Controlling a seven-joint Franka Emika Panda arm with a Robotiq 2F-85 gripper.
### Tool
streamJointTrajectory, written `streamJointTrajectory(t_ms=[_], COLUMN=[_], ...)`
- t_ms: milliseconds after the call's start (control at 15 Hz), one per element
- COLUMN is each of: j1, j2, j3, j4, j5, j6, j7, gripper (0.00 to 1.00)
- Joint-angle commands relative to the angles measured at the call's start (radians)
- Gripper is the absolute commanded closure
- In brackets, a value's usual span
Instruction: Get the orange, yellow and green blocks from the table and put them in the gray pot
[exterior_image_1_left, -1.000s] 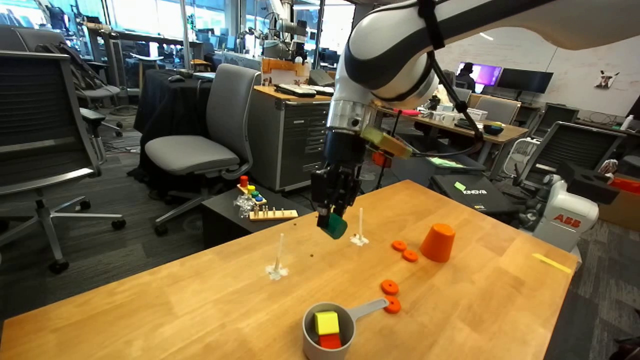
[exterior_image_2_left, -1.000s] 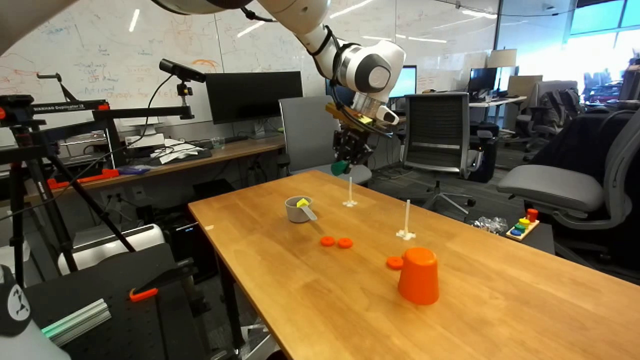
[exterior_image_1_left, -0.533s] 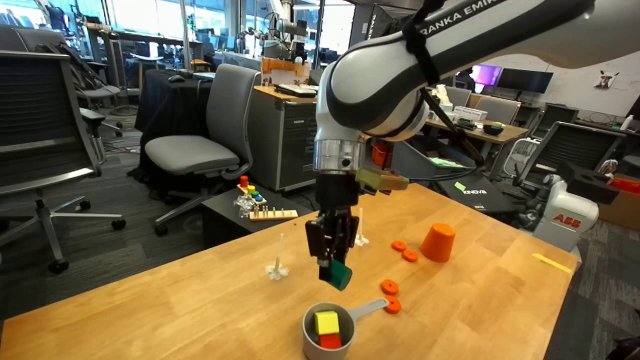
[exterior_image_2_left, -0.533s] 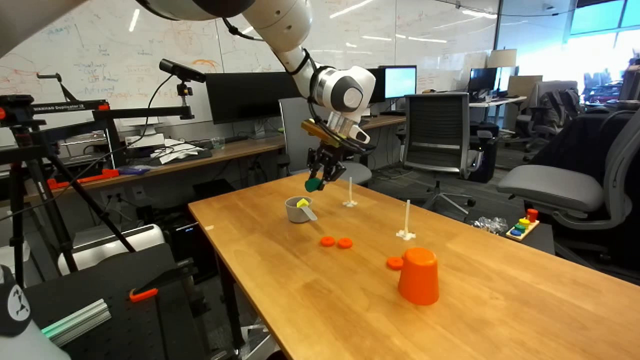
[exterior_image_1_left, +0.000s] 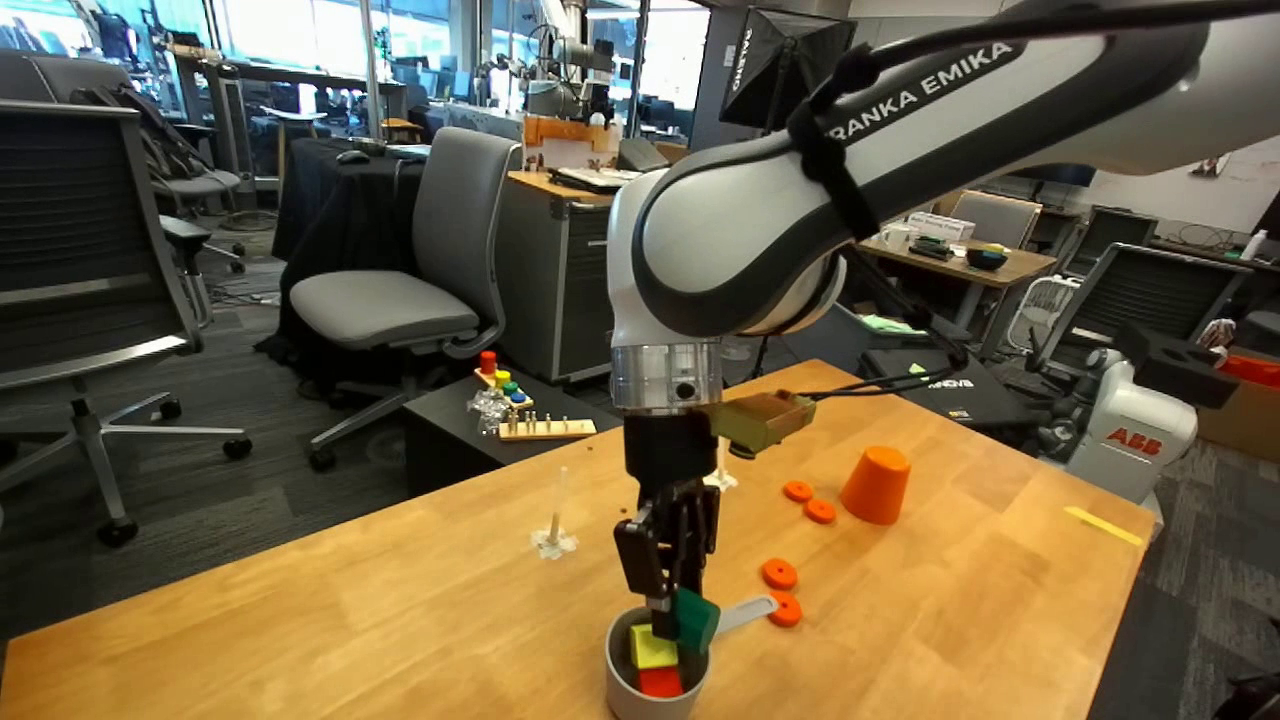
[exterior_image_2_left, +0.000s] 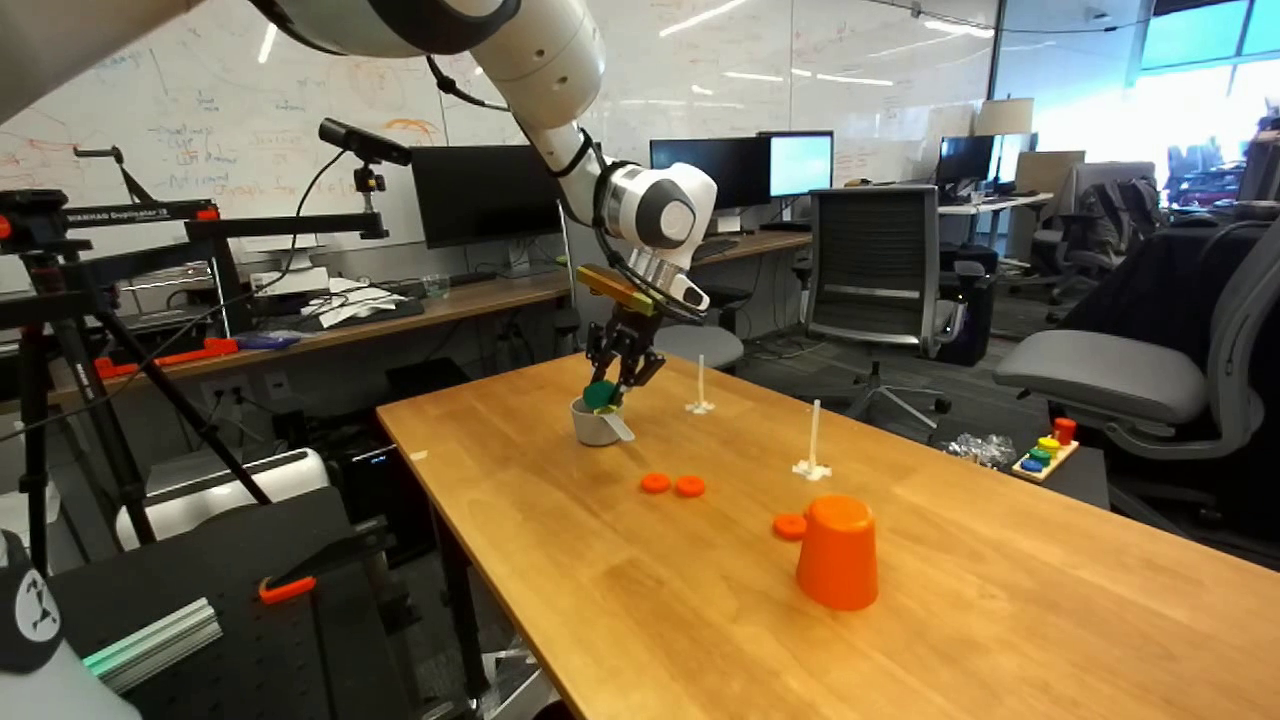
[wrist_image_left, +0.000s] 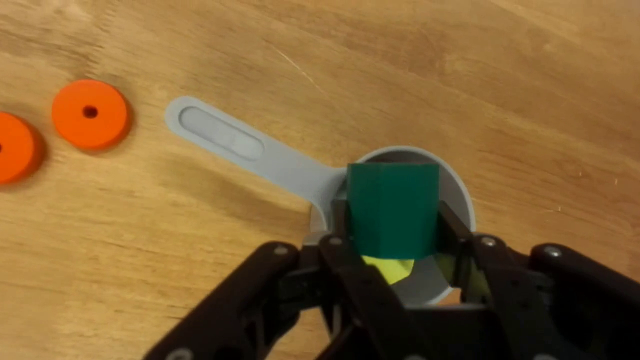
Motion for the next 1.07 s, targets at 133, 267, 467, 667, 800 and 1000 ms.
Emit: streamJointTrajectory(t_ms=[133, 267, 467, 667, 800, 1000], j1=[0.027, 0.033, 0.036, 0.032, 0.026, 0.005], j2=[0.007, 0.008, 0.011, 0.009, 0.001, -0.035], j3=[-0.002, -0.003, -0.003, -0.003, -0.006, -0.009], j4=[0.014, 0.019, 0.025, 0.024, 0.017, -0.017], j5=[-0.044, -0.054, -0.059, -0.058, -0.058, -0.044], j6=[-0.025, -0.028, -0.034, -0.043, -0.050, -0.068], j7=[0.007, 0.010, 0.013, 0.011, 0.009, 0.018], gripper=[0.83, 0.83, 0.27, 0.02, 0.00, 0.00])
